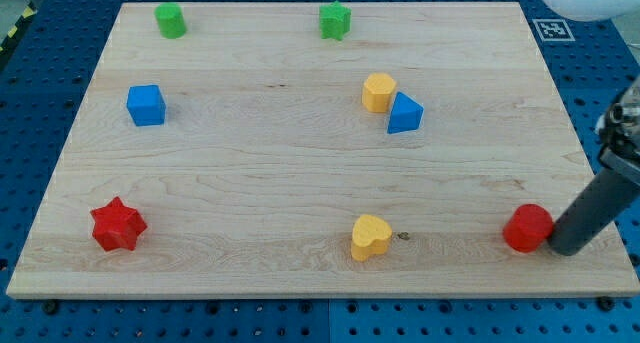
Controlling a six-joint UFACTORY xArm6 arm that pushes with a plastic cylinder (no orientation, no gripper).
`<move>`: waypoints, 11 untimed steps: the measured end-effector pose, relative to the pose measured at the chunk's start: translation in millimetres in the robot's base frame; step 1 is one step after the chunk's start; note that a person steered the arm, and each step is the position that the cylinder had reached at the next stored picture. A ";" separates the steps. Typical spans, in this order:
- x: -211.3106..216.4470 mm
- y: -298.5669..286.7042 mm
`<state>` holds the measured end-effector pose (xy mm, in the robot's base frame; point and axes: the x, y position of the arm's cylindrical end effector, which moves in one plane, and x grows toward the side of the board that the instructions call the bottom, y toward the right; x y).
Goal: Push the red circle near blue triangle
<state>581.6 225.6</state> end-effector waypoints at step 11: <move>-41.6 -144.8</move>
<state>539.9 80.8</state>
